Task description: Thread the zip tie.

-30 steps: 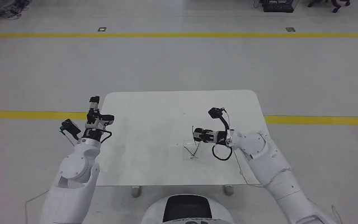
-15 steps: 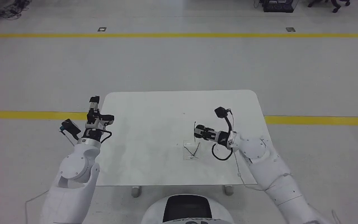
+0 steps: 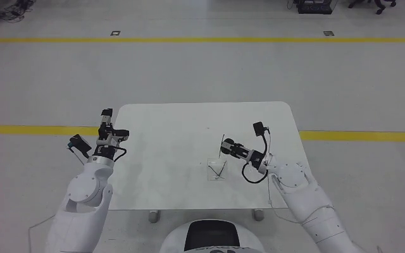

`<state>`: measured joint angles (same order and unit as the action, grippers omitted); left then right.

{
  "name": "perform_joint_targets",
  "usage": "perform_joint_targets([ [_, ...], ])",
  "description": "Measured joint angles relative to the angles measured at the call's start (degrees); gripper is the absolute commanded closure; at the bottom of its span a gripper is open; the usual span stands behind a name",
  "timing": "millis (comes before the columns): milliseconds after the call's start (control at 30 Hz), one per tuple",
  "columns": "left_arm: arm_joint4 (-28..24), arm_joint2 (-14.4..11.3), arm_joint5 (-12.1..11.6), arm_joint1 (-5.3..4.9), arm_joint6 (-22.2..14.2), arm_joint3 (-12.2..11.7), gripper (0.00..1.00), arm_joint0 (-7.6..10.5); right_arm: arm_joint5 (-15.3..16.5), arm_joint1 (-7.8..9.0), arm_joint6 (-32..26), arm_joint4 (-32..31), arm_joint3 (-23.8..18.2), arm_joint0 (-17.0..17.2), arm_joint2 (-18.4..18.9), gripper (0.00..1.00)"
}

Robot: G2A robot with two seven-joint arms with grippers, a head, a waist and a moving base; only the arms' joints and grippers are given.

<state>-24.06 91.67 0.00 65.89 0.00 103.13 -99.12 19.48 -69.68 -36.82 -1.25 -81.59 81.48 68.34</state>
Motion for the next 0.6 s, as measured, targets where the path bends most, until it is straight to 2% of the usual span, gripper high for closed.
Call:
perform_joint_targets([
  [300,0.0,0.0,0.0,0.00,0.0,0.0,0.00,0.00,0.0,-0.01,0.1,0.0,0.0,0.0,0.0,1.00],
  [600,0.0,0.0,0.0,0.00,0.0,0.0,0.00,0.00,0.0,-1.23,8.1,6.6,-1.3,1.2,-2.2,1.00],
])
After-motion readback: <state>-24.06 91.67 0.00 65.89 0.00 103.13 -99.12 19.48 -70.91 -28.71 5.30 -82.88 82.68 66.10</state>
